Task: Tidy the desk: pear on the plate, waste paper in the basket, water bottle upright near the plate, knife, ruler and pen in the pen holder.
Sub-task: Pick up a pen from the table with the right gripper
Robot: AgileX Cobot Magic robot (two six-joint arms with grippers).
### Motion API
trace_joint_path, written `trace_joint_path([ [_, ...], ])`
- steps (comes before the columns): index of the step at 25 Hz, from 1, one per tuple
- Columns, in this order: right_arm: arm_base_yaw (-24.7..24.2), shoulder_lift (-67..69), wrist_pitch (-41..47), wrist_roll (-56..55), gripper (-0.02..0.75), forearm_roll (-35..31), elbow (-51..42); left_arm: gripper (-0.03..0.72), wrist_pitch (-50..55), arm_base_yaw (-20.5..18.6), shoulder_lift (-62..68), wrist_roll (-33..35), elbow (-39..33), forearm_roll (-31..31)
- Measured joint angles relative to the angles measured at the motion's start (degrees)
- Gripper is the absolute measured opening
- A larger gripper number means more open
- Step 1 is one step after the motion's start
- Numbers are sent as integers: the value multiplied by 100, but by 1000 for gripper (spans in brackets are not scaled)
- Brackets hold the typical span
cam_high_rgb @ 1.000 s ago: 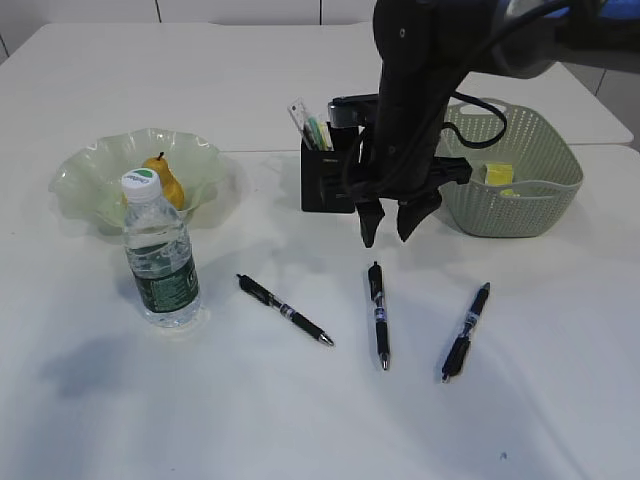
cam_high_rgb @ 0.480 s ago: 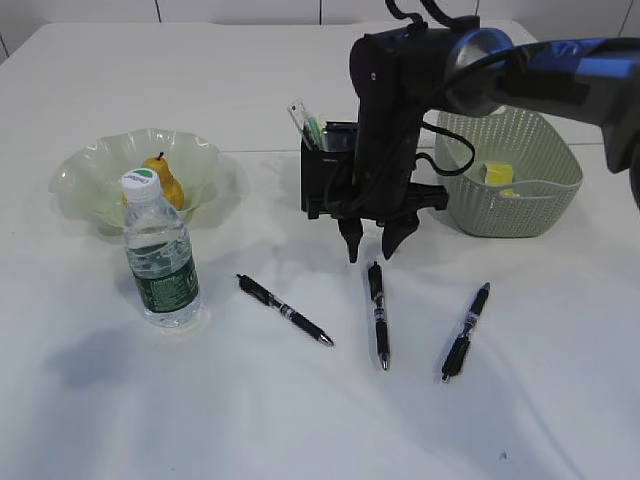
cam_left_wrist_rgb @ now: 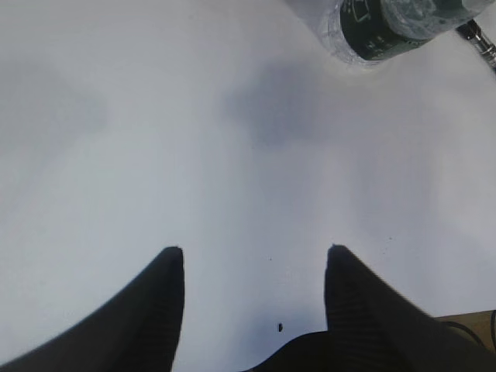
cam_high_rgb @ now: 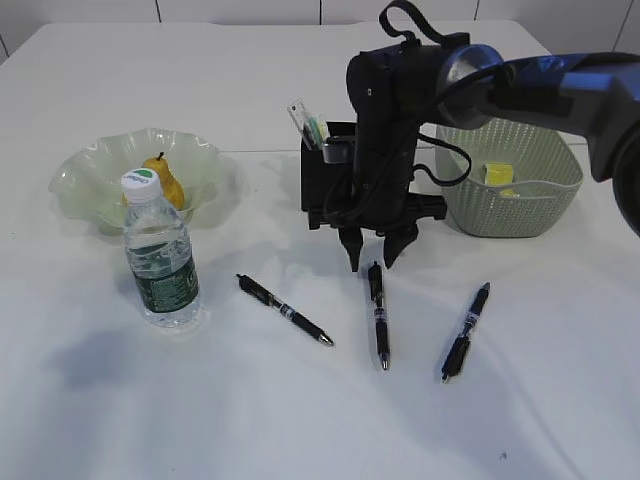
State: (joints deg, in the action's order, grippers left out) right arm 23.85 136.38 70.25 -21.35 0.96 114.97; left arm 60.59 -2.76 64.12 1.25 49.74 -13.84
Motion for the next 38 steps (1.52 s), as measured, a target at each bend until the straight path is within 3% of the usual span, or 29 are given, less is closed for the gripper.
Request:
trace_joint_path([
  [38,-10,180,-15,-129,334,130,4,377,-15,0,0,0,0,0],
])
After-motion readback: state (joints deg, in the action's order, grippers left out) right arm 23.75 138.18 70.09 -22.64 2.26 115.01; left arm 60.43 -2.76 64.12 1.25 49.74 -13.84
